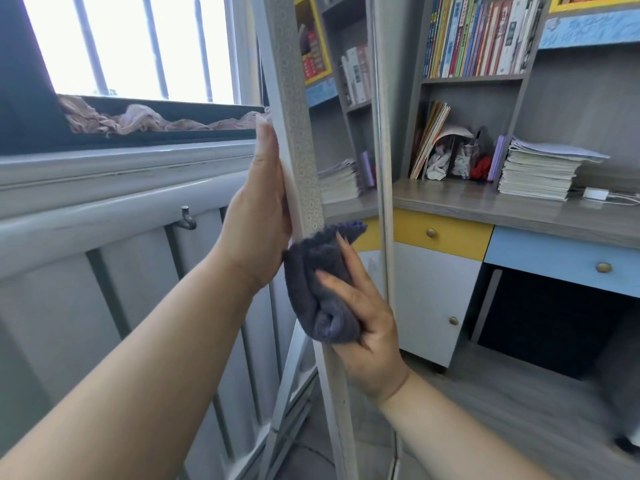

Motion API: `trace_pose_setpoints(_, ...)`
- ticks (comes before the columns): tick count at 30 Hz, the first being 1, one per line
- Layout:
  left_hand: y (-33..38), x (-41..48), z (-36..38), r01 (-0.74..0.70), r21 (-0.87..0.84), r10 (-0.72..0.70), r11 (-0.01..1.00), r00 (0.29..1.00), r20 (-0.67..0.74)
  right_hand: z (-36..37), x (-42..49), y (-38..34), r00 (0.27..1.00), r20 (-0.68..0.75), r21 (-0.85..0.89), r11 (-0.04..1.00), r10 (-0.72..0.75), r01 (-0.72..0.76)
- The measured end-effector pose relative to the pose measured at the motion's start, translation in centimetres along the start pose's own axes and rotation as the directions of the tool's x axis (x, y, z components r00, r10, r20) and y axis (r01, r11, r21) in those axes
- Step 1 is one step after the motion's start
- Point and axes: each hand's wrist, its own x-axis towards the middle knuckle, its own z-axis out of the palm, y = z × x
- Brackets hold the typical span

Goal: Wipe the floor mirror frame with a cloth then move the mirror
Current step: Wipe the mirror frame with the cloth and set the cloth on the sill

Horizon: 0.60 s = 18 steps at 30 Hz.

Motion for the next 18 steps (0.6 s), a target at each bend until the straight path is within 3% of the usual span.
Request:
trace_pose_setpoints(6,0.4,0.2,0.1,0.012,-0.143,-0.017,0.99,0.999,-0.035,0.0,5.5,-2.2,0.994,-0.093,0.106,0.993,0.055,-0.045)
trace_pose_setpoints(9,0.2,0.0,0.2,0.03,-0.172,-0.023,0.985,0.999,0.039,0.1,7.1,-2.1,0.998,-0.053,0.126,0.992,0.031,-0.024)
trace_pose_setpoints(13,-1.1,0.2,-0.1,0.003,-0.066,-0.011,0.998,0.993,-0.12,-0.1,0.1,0.4,0.981,-0.015,0.17,0.967,0.194,-0.189)
trace_pose_setpoints(18,-4.1,-2.0,1.0,0.005,0.162,0.024,0.987,0.984,-0.177,-0.3,-5.3,2.4,0.876,-0.187,0.221,0.888,0.445,-0.404)
